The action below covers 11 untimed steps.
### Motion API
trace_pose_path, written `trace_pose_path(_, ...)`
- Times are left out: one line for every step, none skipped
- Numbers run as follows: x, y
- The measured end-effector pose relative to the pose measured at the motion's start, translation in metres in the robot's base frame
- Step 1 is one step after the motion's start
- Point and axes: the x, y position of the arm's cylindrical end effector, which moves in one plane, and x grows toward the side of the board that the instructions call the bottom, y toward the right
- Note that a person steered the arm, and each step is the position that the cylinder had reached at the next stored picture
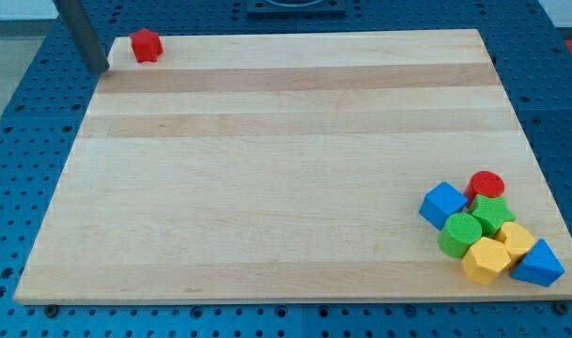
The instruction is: Push the red star towards the center of the board
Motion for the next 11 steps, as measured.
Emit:
trace_pose_path(-0.061,0.000)
trace_pose_path(-0.062,0.015)
trace_pose_path(-0.048,0.060)
trace_pose_path(-0.040,0.121)
trace_pose_path(0.002,0.172)
trace_pose_path(-0.002,0.156)
trace_pose_path(-0.061,0.160)
trace_pose_path(-0.058,0.131)
trace_pose_path(-0.022,0.078)
trace_pose_path(-0.015,0.076)
trace_pose_path(-0.021,0.139)
